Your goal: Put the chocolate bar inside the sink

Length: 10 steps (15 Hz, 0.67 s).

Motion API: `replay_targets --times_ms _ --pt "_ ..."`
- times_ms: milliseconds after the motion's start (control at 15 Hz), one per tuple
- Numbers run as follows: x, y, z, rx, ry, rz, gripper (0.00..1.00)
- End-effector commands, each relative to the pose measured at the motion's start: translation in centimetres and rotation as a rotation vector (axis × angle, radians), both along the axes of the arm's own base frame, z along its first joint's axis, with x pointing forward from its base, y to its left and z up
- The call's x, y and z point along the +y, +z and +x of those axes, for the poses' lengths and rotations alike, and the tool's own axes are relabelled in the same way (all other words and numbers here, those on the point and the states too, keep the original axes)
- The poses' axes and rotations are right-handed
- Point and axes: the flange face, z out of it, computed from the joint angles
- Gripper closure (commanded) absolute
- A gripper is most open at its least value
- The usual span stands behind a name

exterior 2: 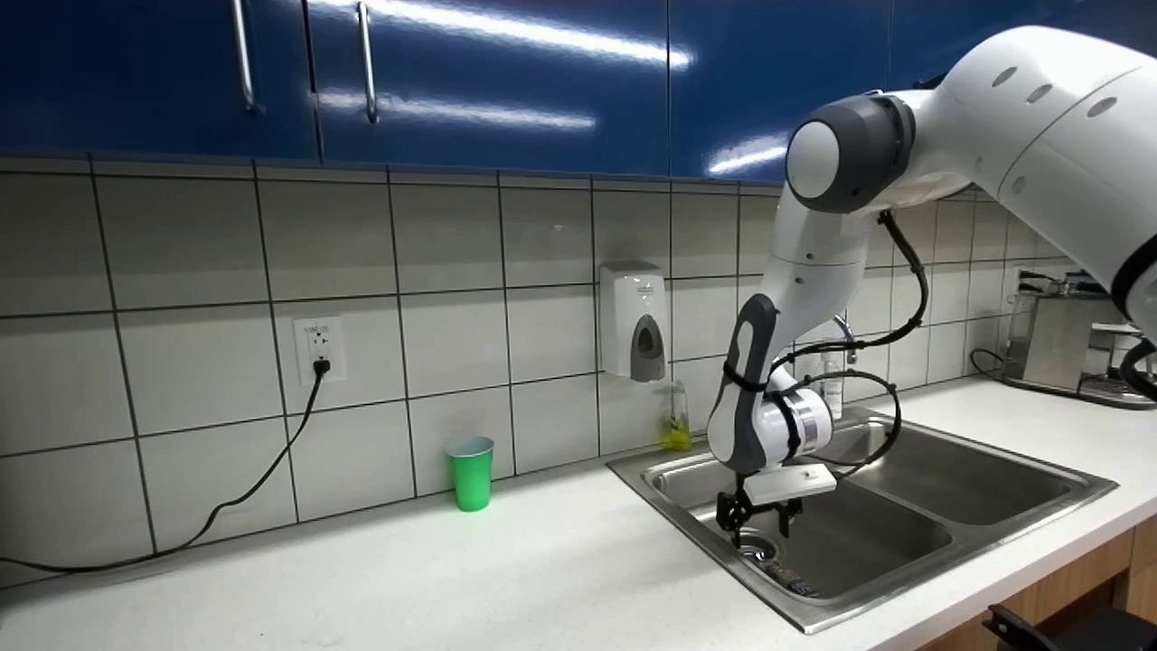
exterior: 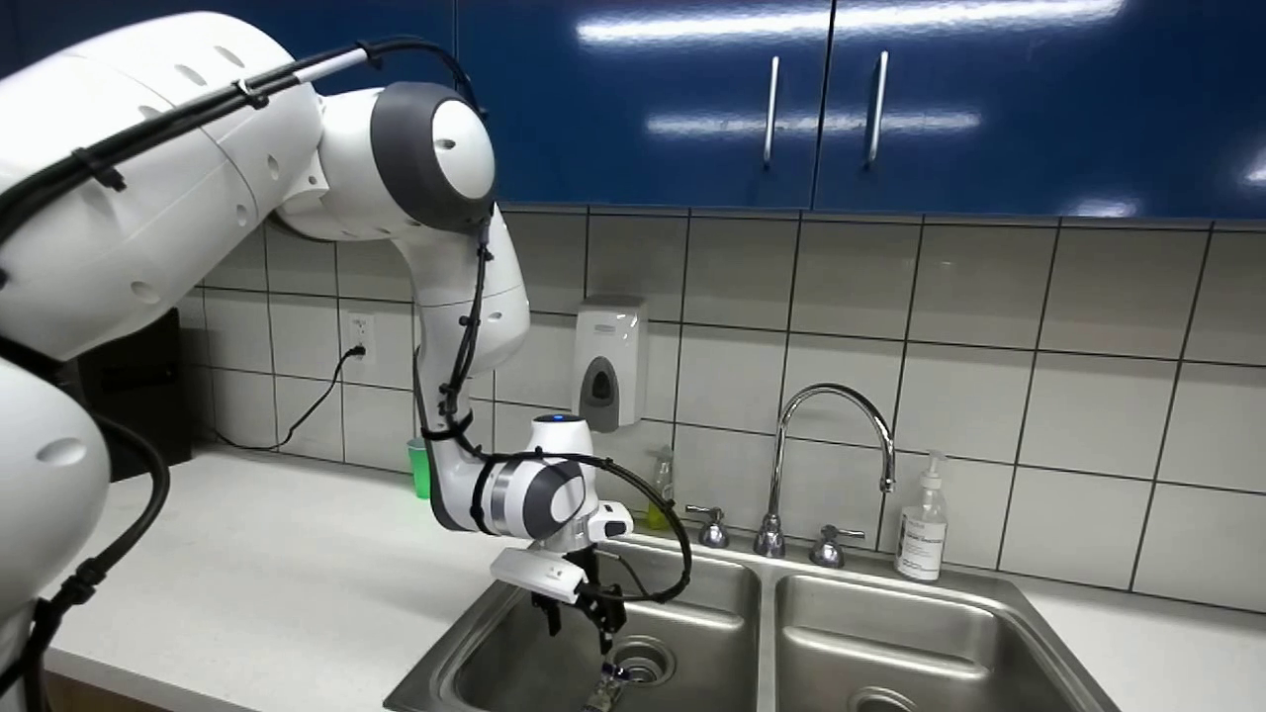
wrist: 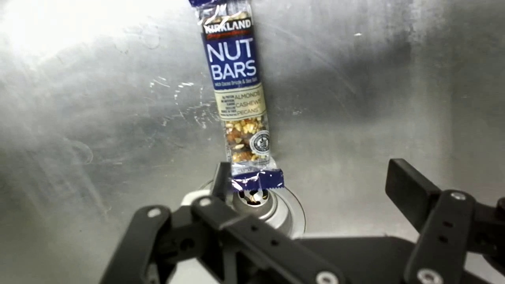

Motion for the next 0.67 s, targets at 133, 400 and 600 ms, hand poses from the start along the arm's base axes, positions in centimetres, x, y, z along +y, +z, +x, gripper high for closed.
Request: replay_targets --times_ms 133,400,600 --pt "1.3 4.4 -0.7 0.001 -0.045 -0.032 0.00" --pt "1.8 6.7 -1.1 -0.013 -0.043 -0.043 0.00" --pt "3.0 8.6 -1.8 -0.013 -0.014 -0.030 0.00"
